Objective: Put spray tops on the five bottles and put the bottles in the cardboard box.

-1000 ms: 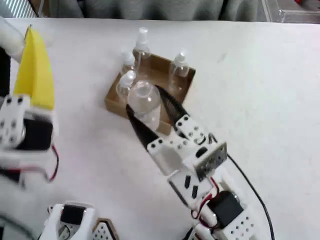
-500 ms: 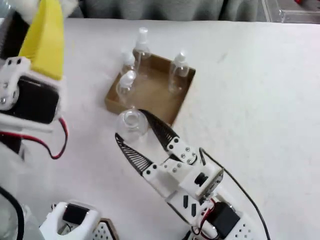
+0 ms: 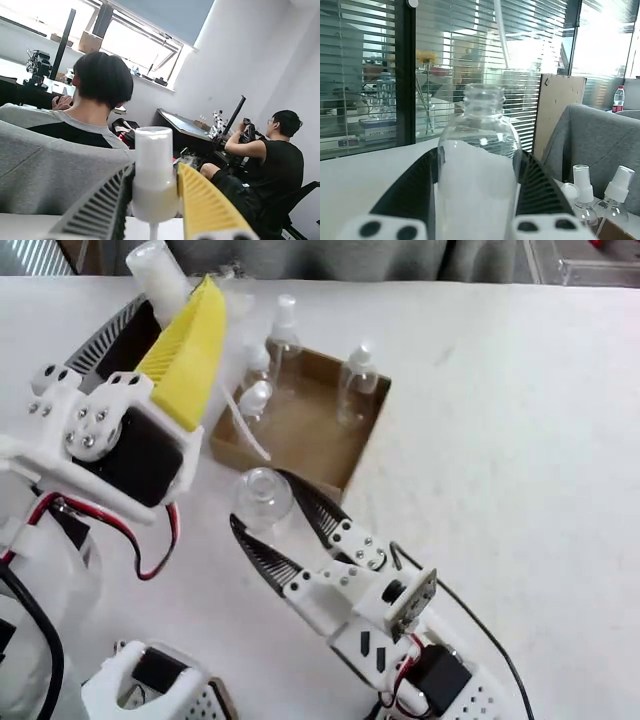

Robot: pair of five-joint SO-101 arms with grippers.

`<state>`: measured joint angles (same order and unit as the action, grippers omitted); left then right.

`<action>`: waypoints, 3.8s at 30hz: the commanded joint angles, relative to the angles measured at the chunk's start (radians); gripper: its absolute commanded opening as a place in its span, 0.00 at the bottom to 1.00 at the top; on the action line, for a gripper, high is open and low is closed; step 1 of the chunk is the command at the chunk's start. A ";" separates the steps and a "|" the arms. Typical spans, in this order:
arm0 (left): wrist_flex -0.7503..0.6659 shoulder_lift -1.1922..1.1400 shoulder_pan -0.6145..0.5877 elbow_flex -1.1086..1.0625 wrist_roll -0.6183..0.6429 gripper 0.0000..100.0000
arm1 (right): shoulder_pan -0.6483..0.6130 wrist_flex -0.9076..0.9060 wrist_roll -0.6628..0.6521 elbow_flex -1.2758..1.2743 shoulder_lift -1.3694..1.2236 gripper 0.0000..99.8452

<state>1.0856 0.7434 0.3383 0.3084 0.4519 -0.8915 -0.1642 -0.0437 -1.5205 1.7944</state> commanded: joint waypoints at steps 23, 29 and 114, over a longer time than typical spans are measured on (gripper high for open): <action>-0.026 0.176 0.013 -0.287 -0.006 0.02 | 0.004 0.016 0.011 0.009 0.007 0.01; -0.020 0.186 0.102 -0.419 -0.011 0.02 | 0.004 0.016 0.011 0.009 0.007 0.01; -0.219 1.089 0.427 -1.473 -0.388 0.02 | 0.105 -0.196 0.097 0.804 -0.757 0.01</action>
<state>0.9766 1.8282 0.7833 -1.1492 0.0698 -0.7764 -0.3115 0.0422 -0.7687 0.9720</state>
